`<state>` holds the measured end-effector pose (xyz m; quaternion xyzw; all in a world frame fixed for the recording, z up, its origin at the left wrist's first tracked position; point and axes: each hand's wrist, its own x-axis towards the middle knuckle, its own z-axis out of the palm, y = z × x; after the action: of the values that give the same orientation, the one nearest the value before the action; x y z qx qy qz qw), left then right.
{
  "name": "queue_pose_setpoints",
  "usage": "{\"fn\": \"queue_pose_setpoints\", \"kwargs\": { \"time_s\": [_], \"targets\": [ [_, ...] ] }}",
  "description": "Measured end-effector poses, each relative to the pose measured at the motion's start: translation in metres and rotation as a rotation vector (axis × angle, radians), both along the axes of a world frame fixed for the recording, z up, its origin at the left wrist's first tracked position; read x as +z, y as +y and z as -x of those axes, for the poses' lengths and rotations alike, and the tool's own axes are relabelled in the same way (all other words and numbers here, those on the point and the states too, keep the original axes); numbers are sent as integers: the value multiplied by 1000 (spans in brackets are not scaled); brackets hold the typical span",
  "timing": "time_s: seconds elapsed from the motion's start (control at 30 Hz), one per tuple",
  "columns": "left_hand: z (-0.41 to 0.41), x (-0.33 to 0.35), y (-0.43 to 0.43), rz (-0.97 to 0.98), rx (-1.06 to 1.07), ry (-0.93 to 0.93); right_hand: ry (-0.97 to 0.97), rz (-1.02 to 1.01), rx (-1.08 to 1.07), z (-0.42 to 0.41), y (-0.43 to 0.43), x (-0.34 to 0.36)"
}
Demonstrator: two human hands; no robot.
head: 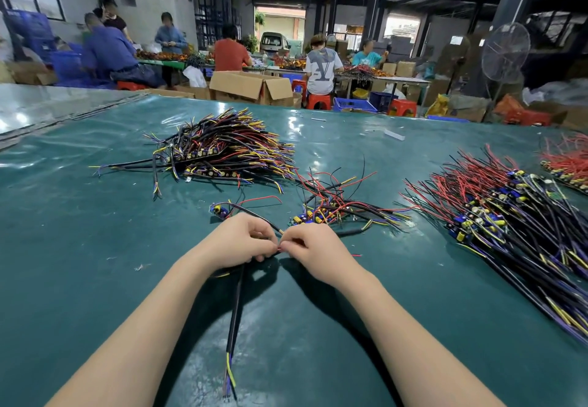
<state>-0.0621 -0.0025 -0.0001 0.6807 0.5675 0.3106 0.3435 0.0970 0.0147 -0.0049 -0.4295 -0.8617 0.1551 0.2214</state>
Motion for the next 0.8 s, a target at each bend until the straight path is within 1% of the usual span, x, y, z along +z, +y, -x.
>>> {"fn": "queue_pose_setpoints", "kwargs": {
  "time_s": [0.07,0.2,0.3,0.43,0.57,0.63,0.73,0.8],
  "targets": [
    [1,2,-1,40,-11,2,28,61,-9,-1,0,2],
    [2,5,-4,71,-5,20,19,136,30,-2,1,6],
    [3,6,-4,59,-17,88,28,175,67,-3,0,6],
    [4,7,-3,13,31,146,109,237,50,-4,0,5],
    [8,7,-3,21,59,111,134,200,-21,-9,3,4],
    [5,6,-4,32,52,109,97,142,-89,-9,5,2],
    [-1,3,-4,7,37,162,64,79,-190,-9,4,1],
    [-3,3,-3,-11,27,194,-32,26,-226,-5,1,1]
  ]
}}
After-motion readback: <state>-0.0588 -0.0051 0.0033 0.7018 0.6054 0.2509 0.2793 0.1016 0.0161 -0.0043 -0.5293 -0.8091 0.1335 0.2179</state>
